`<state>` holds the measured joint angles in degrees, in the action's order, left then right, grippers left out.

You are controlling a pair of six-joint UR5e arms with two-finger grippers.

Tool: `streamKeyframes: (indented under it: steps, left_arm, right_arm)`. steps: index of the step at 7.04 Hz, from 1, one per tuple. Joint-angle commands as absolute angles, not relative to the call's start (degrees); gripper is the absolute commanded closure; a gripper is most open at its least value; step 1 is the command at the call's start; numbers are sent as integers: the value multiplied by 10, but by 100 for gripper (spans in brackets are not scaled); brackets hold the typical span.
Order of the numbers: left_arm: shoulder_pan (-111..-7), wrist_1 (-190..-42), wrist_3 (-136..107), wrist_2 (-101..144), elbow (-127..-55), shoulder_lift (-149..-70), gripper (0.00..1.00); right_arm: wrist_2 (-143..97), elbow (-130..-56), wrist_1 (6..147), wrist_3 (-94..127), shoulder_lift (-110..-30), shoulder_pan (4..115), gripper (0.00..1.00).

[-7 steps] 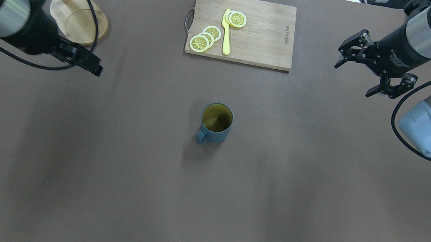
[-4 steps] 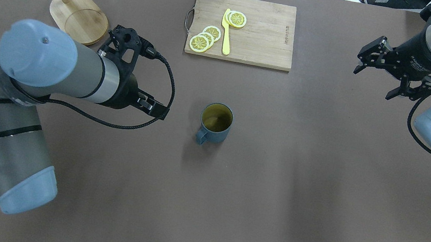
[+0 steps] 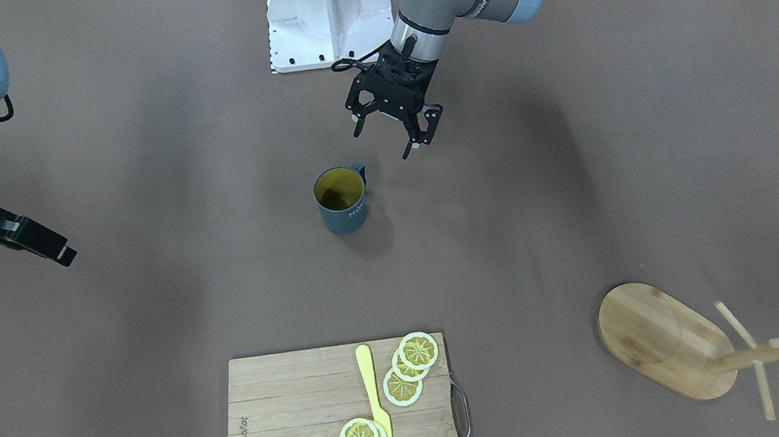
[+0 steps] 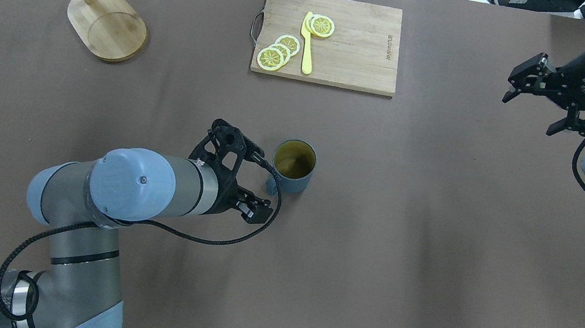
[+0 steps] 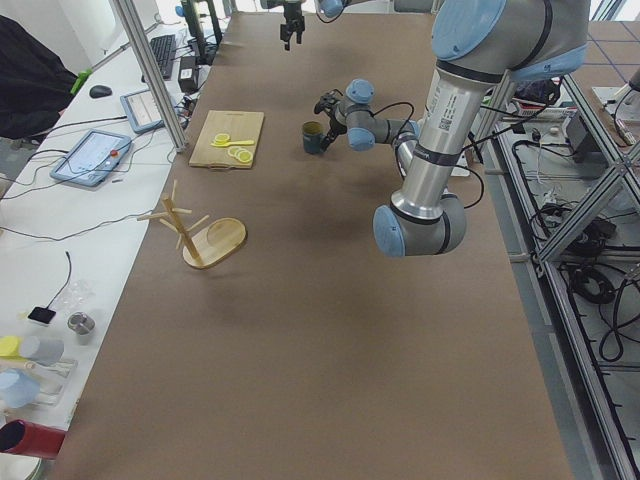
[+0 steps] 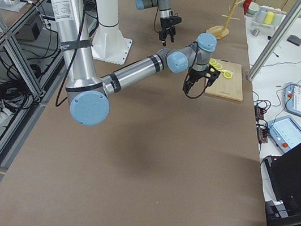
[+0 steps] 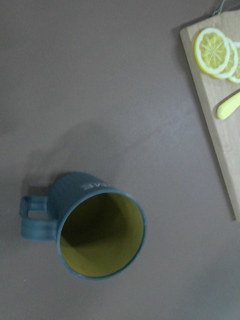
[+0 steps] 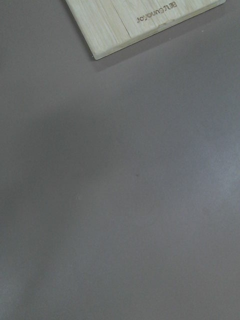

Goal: Hang cup on storage rack
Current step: 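Reach the left gripper toward the teal mug's handle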

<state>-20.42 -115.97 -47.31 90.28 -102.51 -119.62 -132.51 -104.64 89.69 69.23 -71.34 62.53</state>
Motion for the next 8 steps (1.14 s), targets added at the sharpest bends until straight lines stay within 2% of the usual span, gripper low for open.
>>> streamKeyframes:
  steps: [1,5,8]
  left_arm:
    - [-185,-1178,-472,868,-982,-1221,8]
    - [-187,-1239,-472,865,-930,-1229,19]
    - [-186,-1247,-472,865,-920,-1232,37]
  right_arm:
    - [-1325,-1044,896,692,-714,628,0]
    - [-1325,-1044,895,693,-714,628,0]
    - [-1325,-1044,895,693,-714,628,0]
